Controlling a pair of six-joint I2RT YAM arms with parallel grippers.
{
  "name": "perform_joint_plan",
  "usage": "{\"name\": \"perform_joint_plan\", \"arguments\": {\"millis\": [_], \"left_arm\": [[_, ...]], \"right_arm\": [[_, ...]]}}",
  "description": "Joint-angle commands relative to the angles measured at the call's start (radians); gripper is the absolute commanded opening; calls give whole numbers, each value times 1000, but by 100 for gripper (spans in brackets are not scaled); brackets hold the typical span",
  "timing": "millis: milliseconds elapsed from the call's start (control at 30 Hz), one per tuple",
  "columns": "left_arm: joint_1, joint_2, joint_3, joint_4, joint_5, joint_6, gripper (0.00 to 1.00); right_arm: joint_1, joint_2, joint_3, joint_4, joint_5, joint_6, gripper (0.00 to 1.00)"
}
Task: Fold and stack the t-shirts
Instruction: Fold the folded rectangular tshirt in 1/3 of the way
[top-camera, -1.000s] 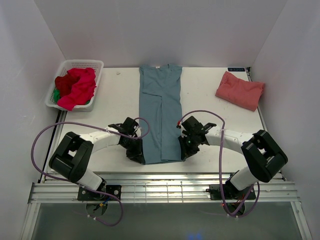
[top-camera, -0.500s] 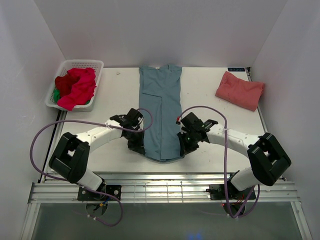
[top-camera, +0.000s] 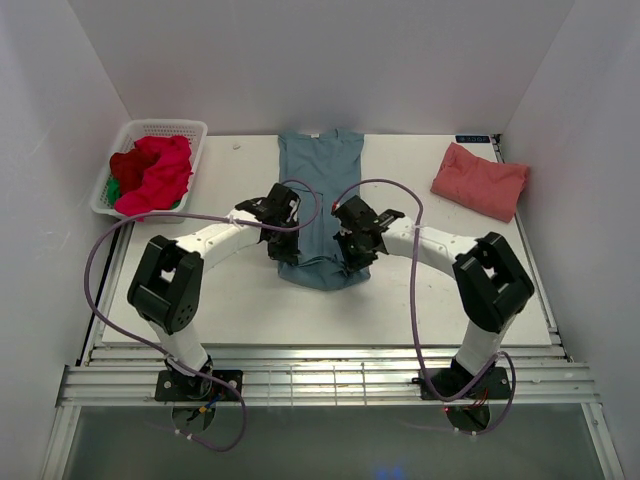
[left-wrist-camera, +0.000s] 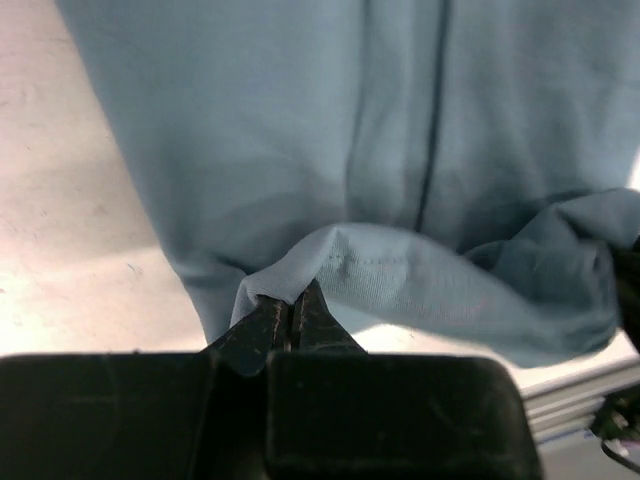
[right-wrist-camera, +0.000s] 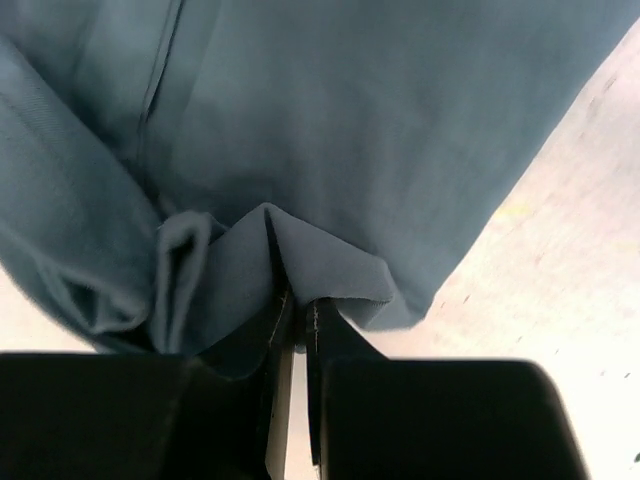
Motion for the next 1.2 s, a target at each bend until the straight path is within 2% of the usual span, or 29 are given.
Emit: {"name": "perform_joint_plan", "arguments": {"millis": [0,200,333,767,1167], "left_arm": [[16,2,2,60,-76,29,0],[46,61,47,110,-122,38,0],[62,110,139,114,-141,46,0],[151,288,394,115,-178,93,0],[205,423,607,114,-162,130,0]], "right_arm": [[-18,69,104,20,117,-54,8],[-51,154,242,14,188,-111,8],[-90,198,333,-6,215,-141,8],[-206,410,689,-61,220,-264,8],[-251,563,885,-98,195,-322,8]]}}
